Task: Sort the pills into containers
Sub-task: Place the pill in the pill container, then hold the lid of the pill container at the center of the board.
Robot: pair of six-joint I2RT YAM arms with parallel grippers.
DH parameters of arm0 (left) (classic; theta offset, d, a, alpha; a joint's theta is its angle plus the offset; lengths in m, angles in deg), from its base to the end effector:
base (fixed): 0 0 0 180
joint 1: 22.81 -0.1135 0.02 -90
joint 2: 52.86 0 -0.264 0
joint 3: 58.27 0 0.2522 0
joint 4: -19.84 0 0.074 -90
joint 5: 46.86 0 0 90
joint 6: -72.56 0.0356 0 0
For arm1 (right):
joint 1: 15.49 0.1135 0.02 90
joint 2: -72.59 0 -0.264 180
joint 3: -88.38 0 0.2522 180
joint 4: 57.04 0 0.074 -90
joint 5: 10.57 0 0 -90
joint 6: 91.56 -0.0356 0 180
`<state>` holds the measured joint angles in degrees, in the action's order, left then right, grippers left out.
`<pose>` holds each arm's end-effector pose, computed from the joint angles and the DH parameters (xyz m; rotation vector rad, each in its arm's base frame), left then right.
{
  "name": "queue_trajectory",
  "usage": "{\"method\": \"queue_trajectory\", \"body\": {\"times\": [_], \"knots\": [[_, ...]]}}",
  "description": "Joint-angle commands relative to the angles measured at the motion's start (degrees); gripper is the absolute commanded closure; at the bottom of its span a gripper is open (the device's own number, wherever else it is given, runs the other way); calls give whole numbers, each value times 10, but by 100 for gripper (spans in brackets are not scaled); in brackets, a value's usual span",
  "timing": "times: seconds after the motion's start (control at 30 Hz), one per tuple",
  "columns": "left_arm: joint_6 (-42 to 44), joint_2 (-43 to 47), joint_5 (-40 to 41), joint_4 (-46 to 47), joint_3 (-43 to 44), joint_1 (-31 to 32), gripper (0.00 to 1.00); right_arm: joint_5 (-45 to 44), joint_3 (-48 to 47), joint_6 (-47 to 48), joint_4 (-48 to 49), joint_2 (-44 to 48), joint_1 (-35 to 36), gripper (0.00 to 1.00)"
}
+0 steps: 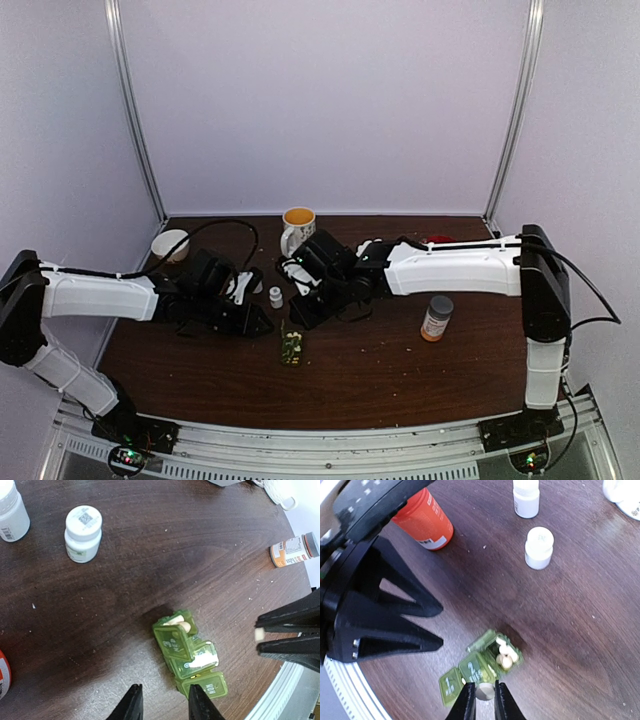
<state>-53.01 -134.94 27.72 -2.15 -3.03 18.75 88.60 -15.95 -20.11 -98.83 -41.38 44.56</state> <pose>0.2032 -0.1928 0.1796 0.2680 2.5910 -0.8845 0.2167 0.3875 0.2272 -0.9971 2.4243 0.7433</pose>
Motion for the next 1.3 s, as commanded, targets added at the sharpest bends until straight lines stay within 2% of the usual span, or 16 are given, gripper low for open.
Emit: {"method": "queue_trajectory", "body": {"times": [0.0,0.17,0.8,1.0,1.2,1.27], "knots": [[8,-12,10,15,9,-4,70,6,-24,-8,34,-29,-3,87],[8,-19,9,17,14,-3,73,1,-37,-7,34,-49,-3,88],[10,-27,4,20,20,-3,74,-23,-41,-3,31,-74,-8,85],[10,-30,-1,20,20,-4,74,-24,-41,-2,30,-73,-8,77],[10,-33,-3,26,21,-4,76,-25,-33,-3,27,-54,-9,76],[9,-36,-6,31,21,-3,77,-21,-17,-7,34,-39,-9,71]]}}
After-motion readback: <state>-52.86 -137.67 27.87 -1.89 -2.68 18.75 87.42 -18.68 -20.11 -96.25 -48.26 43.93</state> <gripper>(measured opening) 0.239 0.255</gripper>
